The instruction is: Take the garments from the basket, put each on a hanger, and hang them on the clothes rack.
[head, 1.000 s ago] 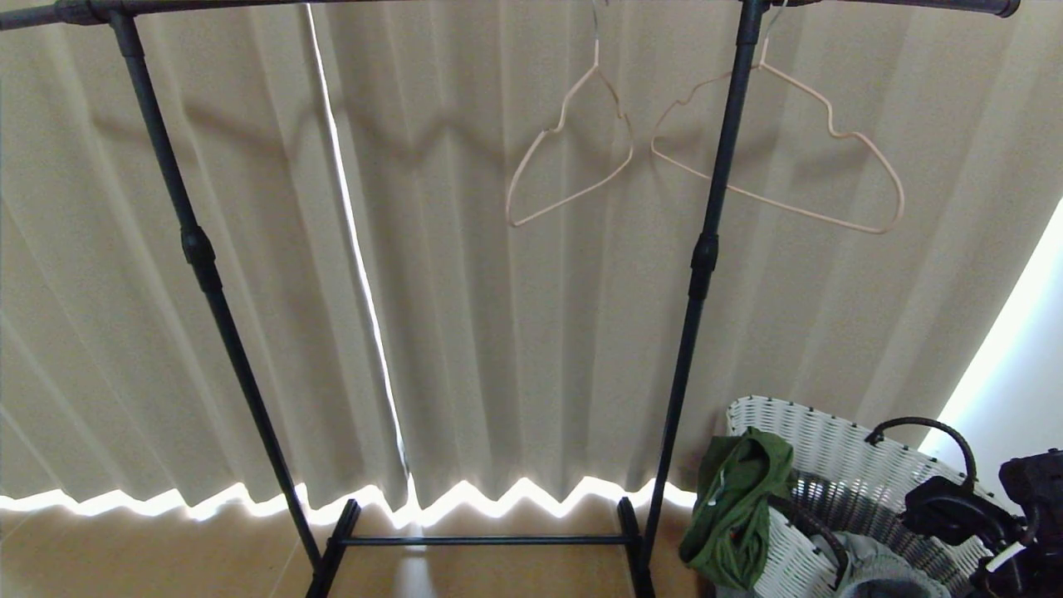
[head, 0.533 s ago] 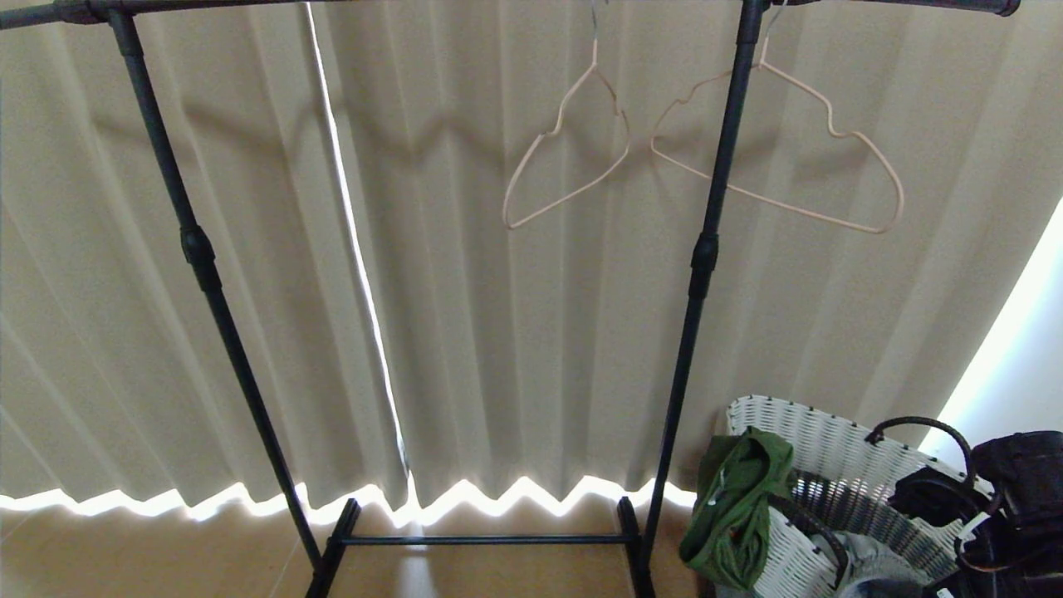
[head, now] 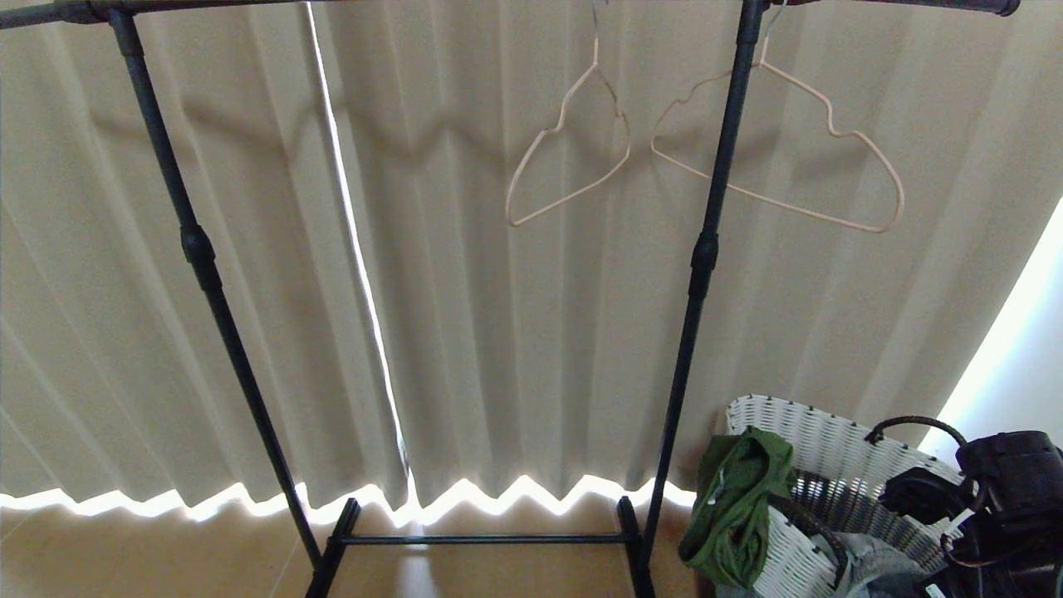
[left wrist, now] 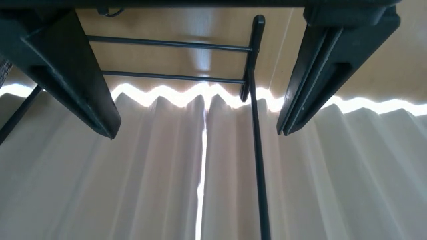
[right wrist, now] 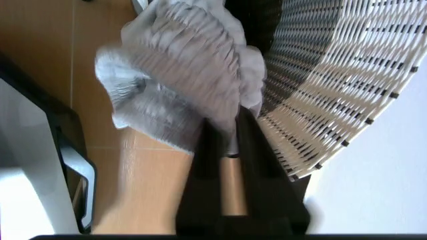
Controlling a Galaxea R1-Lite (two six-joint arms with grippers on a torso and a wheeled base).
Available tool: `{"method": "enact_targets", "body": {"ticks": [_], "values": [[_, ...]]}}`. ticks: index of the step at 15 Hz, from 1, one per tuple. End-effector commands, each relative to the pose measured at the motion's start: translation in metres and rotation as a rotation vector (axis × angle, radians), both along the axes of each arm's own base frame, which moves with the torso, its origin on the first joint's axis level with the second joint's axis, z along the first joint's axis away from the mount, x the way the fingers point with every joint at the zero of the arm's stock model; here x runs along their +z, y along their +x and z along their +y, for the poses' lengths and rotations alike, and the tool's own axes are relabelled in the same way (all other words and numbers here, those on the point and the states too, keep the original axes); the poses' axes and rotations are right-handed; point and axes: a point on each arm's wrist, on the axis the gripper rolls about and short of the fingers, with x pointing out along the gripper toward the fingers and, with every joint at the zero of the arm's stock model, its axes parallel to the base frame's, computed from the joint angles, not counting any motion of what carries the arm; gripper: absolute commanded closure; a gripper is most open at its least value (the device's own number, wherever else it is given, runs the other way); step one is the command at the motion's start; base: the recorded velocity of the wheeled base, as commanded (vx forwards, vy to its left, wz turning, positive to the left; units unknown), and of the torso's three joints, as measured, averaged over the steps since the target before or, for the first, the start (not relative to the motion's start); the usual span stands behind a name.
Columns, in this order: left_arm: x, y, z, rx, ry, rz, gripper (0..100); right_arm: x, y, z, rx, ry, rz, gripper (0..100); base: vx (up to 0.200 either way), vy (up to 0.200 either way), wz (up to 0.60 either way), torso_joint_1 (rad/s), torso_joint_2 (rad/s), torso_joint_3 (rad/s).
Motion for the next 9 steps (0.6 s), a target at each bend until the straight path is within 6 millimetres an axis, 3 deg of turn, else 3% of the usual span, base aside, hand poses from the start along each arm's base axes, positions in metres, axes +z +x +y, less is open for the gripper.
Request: {"method": "enact_targets", "body": {"ticks": [1,6,8,9], "values": [[0.000,0.000,0.000,0.000,-0.001,-0.001,0,0.000,0.000,0.000,0.002,0.005,0.002,100,0.000,0.000,0.00,0.000,0.00,0.000],[0.000,0.000,0.000,0.002,-0.002,-0.001,0,0.000,-0.008,0.000,-0.010,0.008,-0.141,100,0.000,0.000,0.00,0.000,0.00,0.000],[0.000,0.000,0.000,0.003,-0.002,-0.001,0,0.007,-0.025,0.004,0.032,0.093,-0.311,100,0.000,0.000,0.00,0.000,0.00,0.000],[0.000,0.000,0.000,0.002,-0.002,-0.001,0,0.013,-0.044,0.008,0.064,0.187,-0.423,100,0.000,0.000,0.00,0.000,0.00,0.000]]}}
